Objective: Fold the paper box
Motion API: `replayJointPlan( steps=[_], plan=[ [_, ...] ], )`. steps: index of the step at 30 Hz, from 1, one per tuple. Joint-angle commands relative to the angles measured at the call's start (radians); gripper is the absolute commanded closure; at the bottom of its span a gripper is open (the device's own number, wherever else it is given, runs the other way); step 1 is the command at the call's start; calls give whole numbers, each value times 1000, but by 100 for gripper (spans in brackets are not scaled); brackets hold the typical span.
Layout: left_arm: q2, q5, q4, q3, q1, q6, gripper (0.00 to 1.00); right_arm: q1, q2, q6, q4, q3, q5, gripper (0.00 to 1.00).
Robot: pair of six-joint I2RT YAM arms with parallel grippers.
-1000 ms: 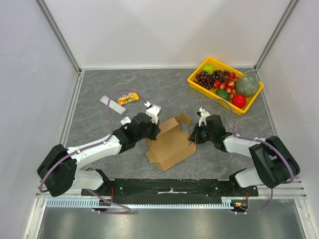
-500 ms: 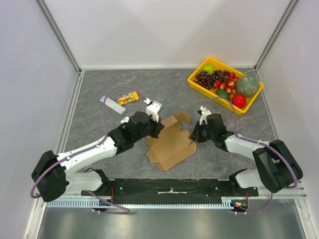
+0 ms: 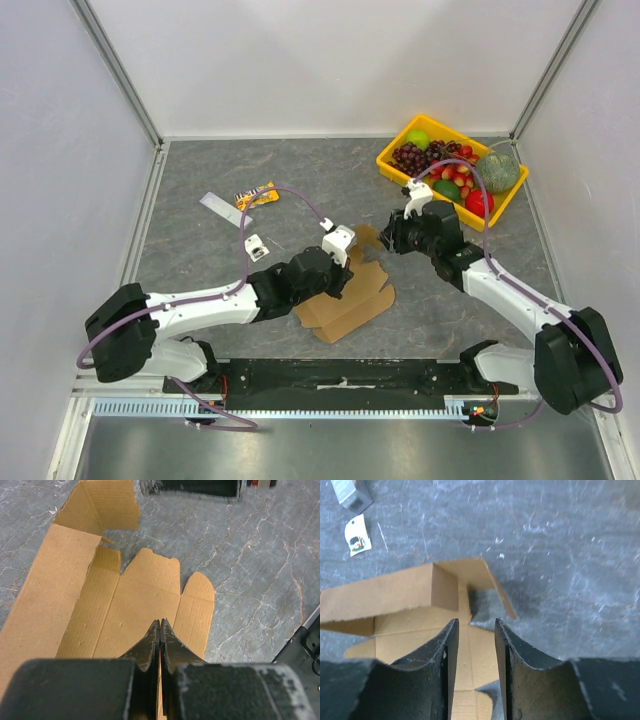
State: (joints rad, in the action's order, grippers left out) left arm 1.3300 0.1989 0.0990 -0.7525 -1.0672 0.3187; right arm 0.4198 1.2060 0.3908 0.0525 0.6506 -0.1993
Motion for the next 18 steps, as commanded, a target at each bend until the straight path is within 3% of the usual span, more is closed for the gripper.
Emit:
replayJointPlan(
  steps=[1, 11, 18],
  plan=[
    [26, 54, 93, -11, -11, 45, 98, -1, 56, -96, -49, 113, 57, 57],
    [98, 54, 123, -33, -20, 54, 98, -9, 242, -175, -51, 204, 3, 55],
    [165, 54, 151, -65, -22, 62, 98, -10, 283, -179, -51, 204, 3, 67]
  ],
)
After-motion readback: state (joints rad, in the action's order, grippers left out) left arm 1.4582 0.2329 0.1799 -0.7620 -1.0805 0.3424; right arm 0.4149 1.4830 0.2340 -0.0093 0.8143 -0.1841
